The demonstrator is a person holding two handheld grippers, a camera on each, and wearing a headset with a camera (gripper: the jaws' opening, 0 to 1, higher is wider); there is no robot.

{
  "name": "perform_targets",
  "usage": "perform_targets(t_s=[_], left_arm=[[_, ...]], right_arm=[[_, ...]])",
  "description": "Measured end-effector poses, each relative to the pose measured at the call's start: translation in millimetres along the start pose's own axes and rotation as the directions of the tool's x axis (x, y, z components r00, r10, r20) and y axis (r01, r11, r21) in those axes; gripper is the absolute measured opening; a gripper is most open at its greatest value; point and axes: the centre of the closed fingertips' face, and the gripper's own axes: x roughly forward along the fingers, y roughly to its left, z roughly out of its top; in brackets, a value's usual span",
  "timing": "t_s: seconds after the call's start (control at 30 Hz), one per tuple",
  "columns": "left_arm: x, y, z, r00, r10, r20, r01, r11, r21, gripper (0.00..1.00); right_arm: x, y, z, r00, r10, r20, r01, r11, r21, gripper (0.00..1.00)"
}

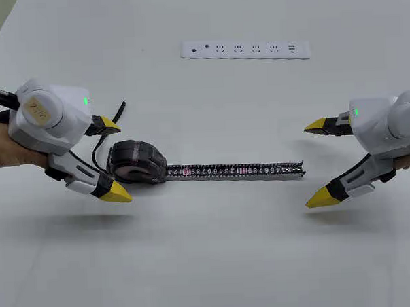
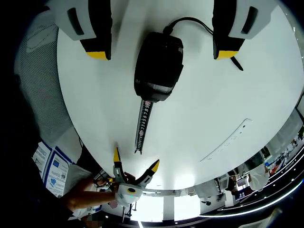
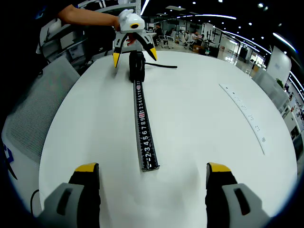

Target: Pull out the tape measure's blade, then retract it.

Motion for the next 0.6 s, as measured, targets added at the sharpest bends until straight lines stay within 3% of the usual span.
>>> perform_targets(t_s=[0.07, 0.17, 0.6], left_arm=[[-1.1, 1.6, -0.8, 0.9999, 0.012, -0.004, -0.012, 1.0, 0.012, 0.9], [-2.2, 1.7, -2.0, 0.9997, 0.022, -0.007, -0.022, 1.0, 0.01, 1.0], [-8.4, 1.8, -4.9, 0.9993, 0.037, -0.005, -0.037, 0.999, 0.001, 1.0]], right_arm=[[-0.4, -0.2, 0.4, 1.0, -0.005, 0.001, 0.005, 1.0, 0.007, 1.0], [-1.4, 0.3, 0.9, 1.0, -0.007, 0.002, 0.007, 1.0, 0.01, 1.0], [-8.2, 0.4, -1.0, 0.9996, -0.027, 0.005, 0.027, 0.999, 0.017, 1.0]])
